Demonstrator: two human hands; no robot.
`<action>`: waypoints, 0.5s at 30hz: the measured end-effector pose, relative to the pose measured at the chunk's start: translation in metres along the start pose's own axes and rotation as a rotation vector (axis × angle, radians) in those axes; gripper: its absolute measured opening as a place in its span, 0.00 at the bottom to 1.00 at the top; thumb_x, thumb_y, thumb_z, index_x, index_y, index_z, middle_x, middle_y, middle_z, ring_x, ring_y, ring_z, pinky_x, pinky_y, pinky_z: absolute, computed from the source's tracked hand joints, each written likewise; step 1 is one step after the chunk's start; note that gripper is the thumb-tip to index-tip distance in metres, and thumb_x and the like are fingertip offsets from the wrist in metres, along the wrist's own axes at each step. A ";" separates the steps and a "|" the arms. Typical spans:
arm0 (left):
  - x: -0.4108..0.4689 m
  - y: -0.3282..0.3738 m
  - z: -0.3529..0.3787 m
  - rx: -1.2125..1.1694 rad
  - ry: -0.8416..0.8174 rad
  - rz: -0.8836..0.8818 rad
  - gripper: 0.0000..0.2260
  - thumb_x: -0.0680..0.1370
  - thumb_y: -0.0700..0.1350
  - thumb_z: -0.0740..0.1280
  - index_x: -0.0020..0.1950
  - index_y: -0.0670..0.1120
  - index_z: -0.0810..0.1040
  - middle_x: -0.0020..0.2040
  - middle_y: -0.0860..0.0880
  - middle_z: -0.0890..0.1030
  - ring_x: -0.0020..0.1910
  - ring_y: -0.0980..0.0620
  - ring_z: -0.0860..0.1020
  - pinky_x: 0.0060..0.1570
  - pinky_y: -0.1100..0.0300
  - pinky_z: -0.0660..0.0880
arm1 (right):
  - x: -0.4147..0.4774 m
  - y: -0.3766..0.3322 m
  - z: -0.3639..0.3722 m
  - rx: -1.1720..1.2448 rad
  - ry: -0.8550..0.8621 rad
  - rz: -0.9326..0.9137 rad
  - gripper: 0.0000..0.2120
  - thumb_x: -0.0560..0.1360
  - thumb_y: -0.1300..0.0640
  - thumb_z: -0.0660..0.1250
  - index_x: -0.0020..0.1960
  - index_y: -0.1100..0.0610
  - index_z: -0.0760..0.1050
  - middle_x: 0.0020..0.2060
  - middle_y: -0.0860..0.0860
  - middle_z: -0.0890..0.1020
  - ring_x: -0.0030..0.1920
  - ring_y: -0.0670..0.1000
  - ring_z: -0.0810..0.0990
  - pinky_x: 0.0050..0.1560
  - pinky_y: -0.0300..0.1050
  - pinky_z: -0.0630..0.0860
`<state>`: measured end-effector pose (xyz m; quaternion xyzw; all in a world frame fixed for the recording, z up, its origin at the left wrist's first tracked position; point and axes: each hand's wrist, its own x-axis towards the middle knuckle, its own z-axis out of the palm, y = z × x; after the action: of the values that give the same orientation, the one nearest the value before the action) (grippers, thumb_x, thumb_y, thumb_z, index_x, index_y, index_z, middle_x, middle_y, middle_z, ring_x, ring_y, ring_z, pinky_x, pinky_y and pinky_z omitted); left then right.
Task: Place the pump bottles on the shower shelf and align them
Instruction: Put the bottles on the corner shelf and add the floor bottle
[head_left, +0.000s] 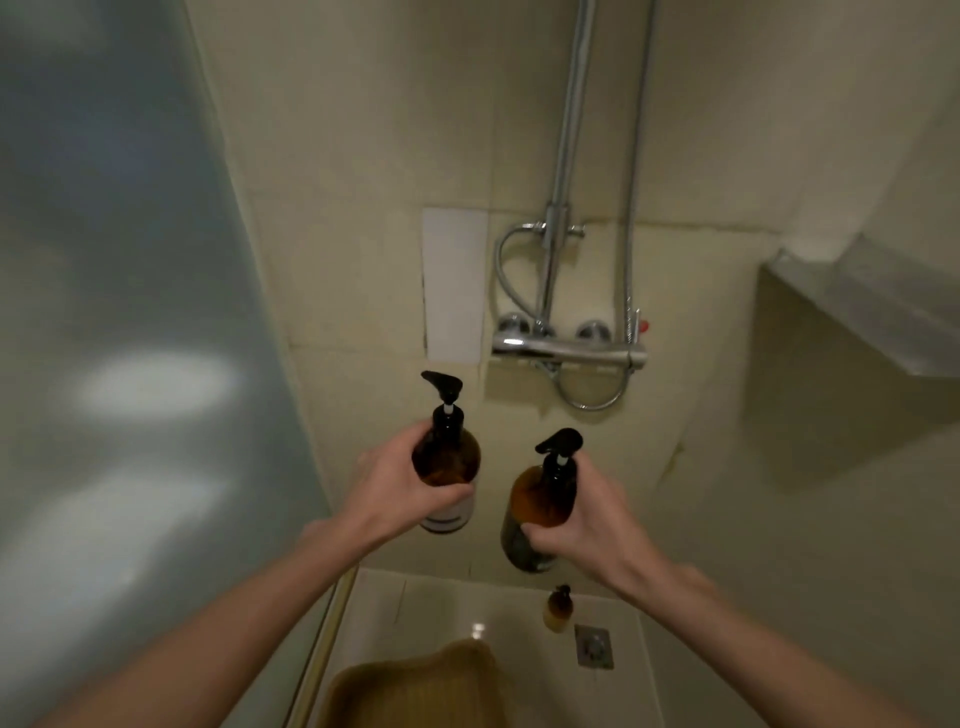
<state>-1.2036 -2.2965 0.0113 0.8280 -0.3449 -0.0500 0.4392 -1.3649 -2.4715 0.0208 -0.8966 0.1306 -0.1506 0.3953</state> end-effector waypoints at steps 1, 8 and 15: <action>0.007 0.016 -0.009 -0.010 -0.009 0.012 0.35 0.57 0.65 0.73 0.62 0.60 0.71 0.54 0.58 0.80 0.54 0.58 0.77 0.58 0.53 0.76 | 0.001 -0.013 -0.015 0.003 0.020 -0.006 0.32 0.62 0.50 0.77 0.60 0.44 0.64 0.51 0.43 0.75 0.53 0.46 0.75 0.54 0.44 0.77; 0.044 0.113 -0.039 -0.039 -0.100 0.169 0.32 0.59 0.63 0.74 0.60 0.63 0.69 0.49 0.63 0.78 0.52 0.59 0.78 0.51 0.60 0.76 | -0.005 -0.070 -0.101 -0.033 0.139 -0.053 0.34 0.61 0.49 0.77 0.61 0.46 0.64 0.53 0.43 0.76 0.55 0.45 0.75 0.56 0.42 0.76; 0.081 0.196 -0.018 -0.122 -0.170 0.312 0.31 0.60 0.60 0.76 0.61 0.60 0.70 0.53 0.58 0.78 0.53 0.58 0.77 0.55 0.54 0.76 | -0.023 -0.083 -0.178 0.001 0.307 -0.010 0.29 0.60 0.47 0.76 0.54 0.37 0.63 0.49 0.41 0.78 0.51 0.37 0.76 0.47 0.31 0.75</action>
<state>-1.2393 -2.4076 0.1896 0.7290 -0.5012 -0.0718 0.4606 -1.4432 -2.5281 0.1937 -0.8635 0.1849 -0.2880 0.3703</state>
